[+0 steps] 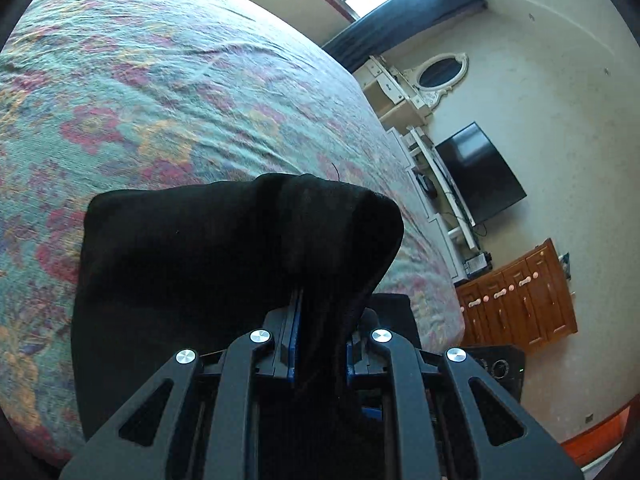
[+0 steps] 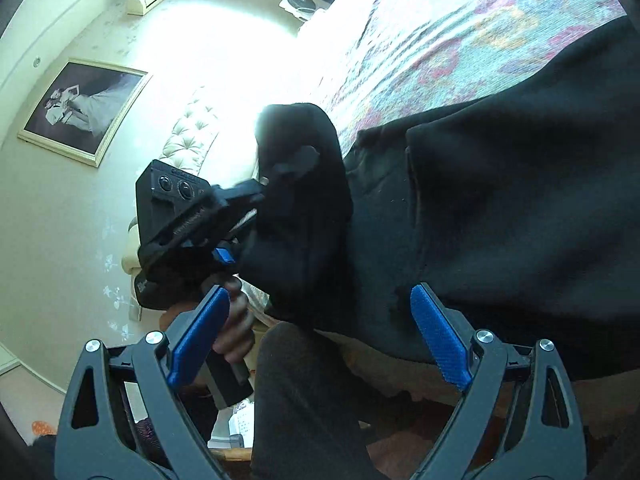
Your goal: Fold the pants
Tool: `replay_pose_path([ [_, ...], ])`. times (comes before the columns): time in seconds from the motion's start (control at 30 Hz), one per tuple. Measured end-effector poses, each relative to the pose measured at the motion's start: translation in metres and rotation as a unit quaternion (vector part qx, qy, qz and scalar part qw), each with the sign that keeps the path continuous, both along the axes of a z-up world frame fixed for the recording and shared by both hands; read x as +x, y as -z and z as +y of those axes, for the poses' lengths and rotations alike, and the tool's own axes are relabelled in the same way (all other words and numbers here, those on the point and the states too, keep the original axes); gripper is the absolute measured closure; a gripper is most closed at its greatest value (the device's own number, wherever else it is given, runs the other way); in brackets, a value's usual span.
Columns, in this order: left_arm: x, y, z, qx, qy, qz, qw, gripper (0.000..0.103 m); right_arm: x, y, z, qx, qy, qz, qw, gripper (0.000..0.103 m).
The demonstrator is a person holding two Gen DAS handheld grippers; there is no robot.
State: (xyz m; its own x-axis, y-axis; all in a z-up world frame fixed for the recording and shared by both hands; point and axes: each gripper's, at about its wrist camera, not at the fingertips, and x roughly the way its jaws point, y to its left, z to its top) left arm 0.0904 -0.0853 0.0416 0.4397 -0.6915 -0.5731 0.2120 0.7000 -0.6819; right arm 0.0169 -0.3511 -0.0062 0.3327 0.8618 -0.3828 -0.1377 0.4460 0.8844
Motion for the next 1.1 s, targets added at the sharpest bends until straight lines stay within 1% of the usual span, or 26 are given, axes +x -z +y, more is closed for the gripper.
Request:
replay_pose_path([
  [0.07,0.0,0.014,-0.03,0.036,0.016,0.001,0.9992,0.087,-0.003,0.003,-0.017,-0.004,0.02,0.001,1.0,0.011],
  [0.13,0.002,0.032,-0.053,0.083,0.027,0.006,0.9962,0.086,-0.004,0.008,-0.029,-0.003,0.041,0.008,0.999,0.011],
  [0.17,0.002,0.04,-0.062,0.099,0.032,0.011,0.9945,0.084,-0.004,0.01,-0.034,-0.003,0.05,0.011,0.999,0.011],
  [0.2,0.002,0.047,-0.069,0.106,0.037,0.011,0.9937,0.078,-0.004,0.012,-0.039,-0.004,0.059,0.013,0.998,0.011],
  [0.23,-0.001,0.048,-0.073,0.105,0.041,0.001,0.9936,0.067,-0.004,0.013,-0.043,-0.003,0.064,0.013,0.998,0.011],
  [0.27,-0.003,0.046,-0.075,0.096,0.045,-0.01,0.9943,0.06,-0.005,0.013,-0.046,0.006,0.068,0.011,0.998,0.009],
  [0.3,-0.007,0.042,-0.076,0.08,0.051,-0.016,0.9954,0.045,-0.005,0.013,-0.049,0.016,0.071,0.01,0.997,0.008],
  [0.4,-0.016,0.026,-0.069,0.034,0.054,-0.014,0.9979,0.04,-0.001,0.009,-0.057,0.024,0.081,0.005,0.996,0.009],
  [0.43,-0.019,0.019,-0.062,0.016,0.052,-0.02,0.9983,0.032,0.0,0.009,-0.059,0.03,0.083,0.005,0.996,0.008],
  [0.47,-0.022,0.011,-0.052,0.01,0.042,-0.032,0.9986,0.03,0.002,0.01,-0.059,0.03,0.083,0.009,0.996,0.008],
  [0.57,-0.025,-0.01,-0.015,0.011,-0.002,-0.062,0.998,0.029,0.016,0.015,-0.052,0.003,0.081,0.017,0.997,0.008],
  [0.63,-0.023,-0.012,0.017,0.019,-0.04,-0.066,0.9968,0.023,0.023,0.012,-0.043,-0.013,0.078,0.024,0.997,0.008],
  [0.67,-0.02,-0.01,0.03,0.028,-0.061,-0.06,0.9959,0.023,0.022,0.003,-0.04,-0.013,0.077,0.013,0.997,0.008],
  [0.7,-0.02,-0.003,0.047,0.035,-0.085,-0.049,0.9945,0.023,0.018,-0.009,-0.037,-0.002,0.07,-0.002,0.998,0.008],
  [0.77,-0.023,0.017,0.078,0.034,-0.129,-0.017,0.9909,0.023,0.013,-0.031,-0.035,0.028,0.039,-0.017,0.999,0.008],
  [0.8,-0.026,0.029,0.09,0.026,-0.145,0.003,0.989,0.023,0.009,-0.039,-0.035,0.052,0.029,-0.012,0.998,0.008],
  [0.83,-0.029,0.042,0.101,0.013,-0.156,0.024,0.9873,0.023,0.009,-0.044,-0.041,0.087,0.025,-0.002,0.996,0.008],
  [0.87,-0.032,0.054,0.107,0.002,-0.163,0.043,0.9858,0.023,0.007,-0.046,-0.047,0.124,0.029,0.007,0.992,0.008],
  [0.9,-0.035,0.063,0.111,-0.004,-0.165,0.057,0.9847,0.023,0.006,-0.046,-0.055,0.147,0.038,0.012,0.988,0.008],
  [0.93,-0.037,0.072,0.111,-0.007,-0.162,0.067,0.9845,0.023,0.009,-0.052,-0.055,0.141,0.047,0.008,0.989,0.008],
  [0.97,-0.039,0.078,0.109,-0.008,-0.16,0.069,0.9847,0.023,0.013,-0.052,-0.056,0.103,0.054,0.001,0.993,0.008],
  [1.0,-0.041,0.079,0.107,-0.006,-0.161,0.058,0.9853,0.023,0.019,-0.048,-0.056,0.046,0.061,0.004,0.997,0.008],
  [1.03,-0.042,0.078,0.105,-0.001,-0.158,0.049,0.9862,0.022,0.027,-0.039,-0.051,-0.011,0.066,0.014,0.998,0.008],
  [1.07,-0.041,0.077,0.104,0.004,-0.156,0.044,0.9868,0.022,0.034,-0.026,-0.044,-0.053,0.064,0.025,0.996,0.008],
  [1.1,-0.039,0.076,0.103,0.004,-0.155,0.041,0.987,0.022,0.044,-0.012,-0.034,-0.078,0.057,0.038,0.995,0.008],
])
